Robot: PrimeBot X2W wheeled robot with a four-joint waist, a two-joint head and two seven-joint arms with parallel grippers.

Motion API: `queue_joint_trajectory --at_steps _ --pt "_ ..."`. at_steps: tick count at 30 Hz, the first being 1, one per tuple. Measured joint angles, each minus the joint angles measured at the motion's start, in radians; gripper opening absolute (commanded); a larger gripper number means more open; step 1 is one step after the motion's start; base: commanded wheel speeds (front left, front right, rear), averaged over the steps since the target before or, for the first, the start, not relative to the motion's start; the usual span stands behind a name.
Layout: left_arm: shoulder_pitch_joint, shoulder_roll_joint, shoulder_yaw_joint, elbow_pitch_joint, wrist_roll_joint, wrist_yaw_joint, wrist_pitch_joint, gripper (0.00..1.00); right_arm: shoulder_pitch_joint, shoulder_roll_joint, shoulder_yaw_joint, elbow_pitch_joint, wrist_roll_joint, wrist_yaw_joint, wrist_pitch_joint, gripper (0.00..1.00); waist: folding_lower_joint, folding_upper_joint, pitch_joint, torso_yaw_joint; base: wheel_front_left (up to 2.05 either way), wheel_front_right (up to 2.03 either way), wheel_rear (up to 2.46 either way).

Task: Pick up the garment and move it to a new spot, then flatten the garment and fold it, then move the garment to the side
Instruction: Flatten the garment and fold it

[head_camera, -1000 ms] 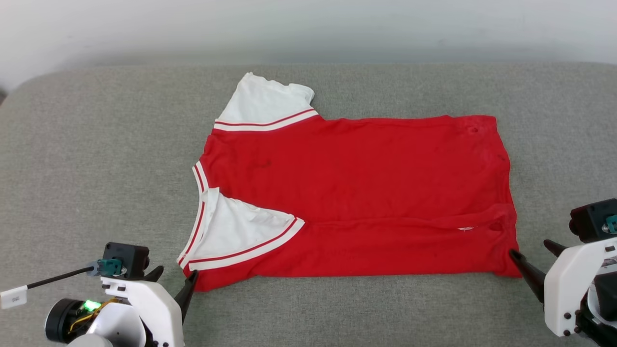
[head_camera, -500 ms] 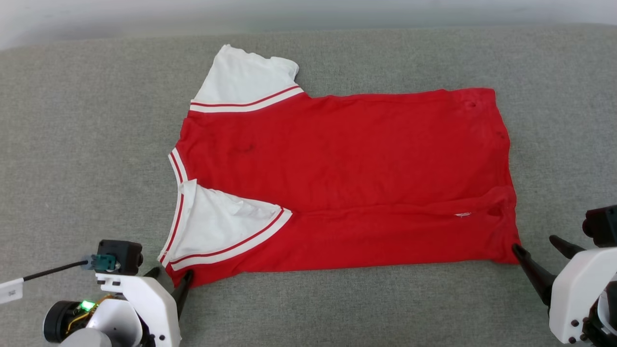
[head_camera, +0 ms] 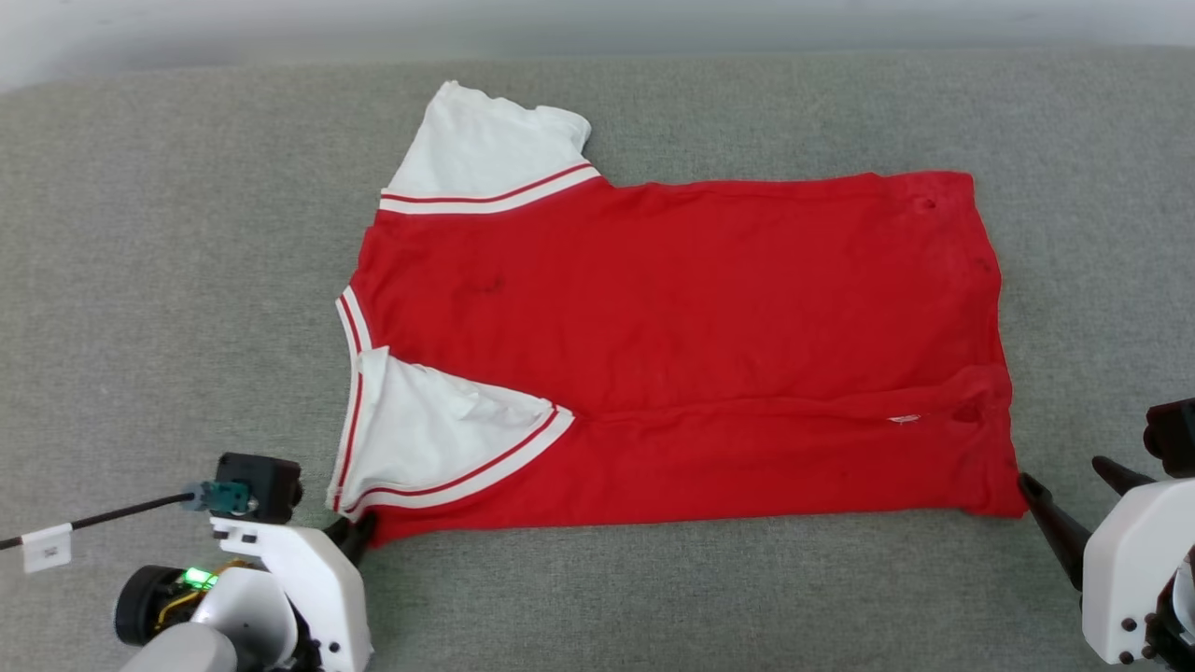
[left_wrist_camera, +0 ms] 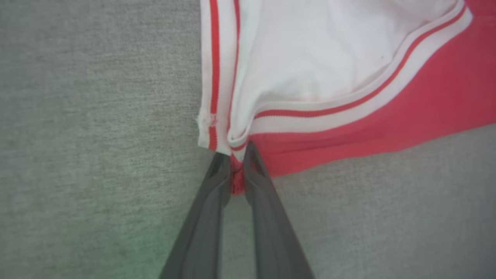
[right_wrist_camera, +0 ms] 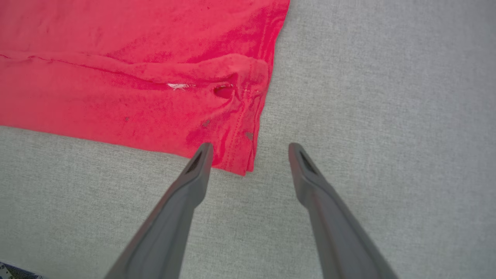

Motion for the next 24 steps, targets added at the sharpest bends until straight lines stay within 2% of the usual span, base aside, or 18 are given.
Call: queue_joint_trajectory --at_steps 5,10,14,18,24 --pt "0.015 0.002 -0.011 -0.077 0.014 0.003 -0.010 0.00 0.000 -0.009 0.001 0.055 -0.016 0.000 0.016 1.00 0.0000 0.0000 -0.030 0.027 0.00 0.00 0.00" --pt "0.019 0.039 -0.006 -0.188 0.039 0.029 -0.001 0.00 -0.011 -0.009 0.010 0.142 -0.049 0.000 0.044 1.00 0.0001 0.0000 -0.033 0.050 0.00 0.00 0.00" --pt "0.018 0.056 -0.009 -0.257 0.056 0.049 0.018 0.00 -0.050 -0.002 0.012 0.215 -0.065 0.000 0.025 1.00 0.0001 0.0000 -0.017 0.064 0.00 0.00 0.00" --pt "0.016 0.072 -0.012 -0.299 0.073 0.063 0.034 0.00 -0.080 0.018 0.020 0.278 -0.060 0.000 0.012 1.00 0.0001 0.0000 0.002 0.076 0.00 0.00 0.00" --pt "0.003 0.080 -0.024 -0.322 0.091 0.072 0.054 0.00 -0.107 0.004 0.054 0.342 -0.057 0.000 -0.006 1.00 0.0001 0.0000 0.021 0.092 0.00 0.00 0.00"
